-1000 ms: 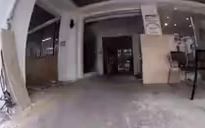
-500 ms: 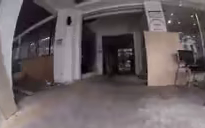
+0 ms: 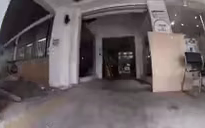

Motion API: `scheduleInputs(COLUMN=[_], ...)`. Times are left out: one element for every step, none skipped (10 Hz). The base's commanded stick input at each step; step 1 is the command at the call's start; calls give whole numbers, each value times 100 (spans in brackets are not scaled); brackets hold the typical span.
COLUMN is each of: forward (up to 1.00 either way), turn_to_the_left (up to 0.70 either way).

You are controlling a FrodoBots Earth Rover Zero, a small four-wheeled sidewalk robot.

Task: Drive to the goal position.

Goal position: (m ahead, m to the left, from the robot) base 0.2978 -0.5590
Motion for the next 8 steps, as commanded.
scheduleInputs(forward=[70,70,70,70,70,70,70,70], turn_to_the_left=[0,0,0,0,0,0,0,0])
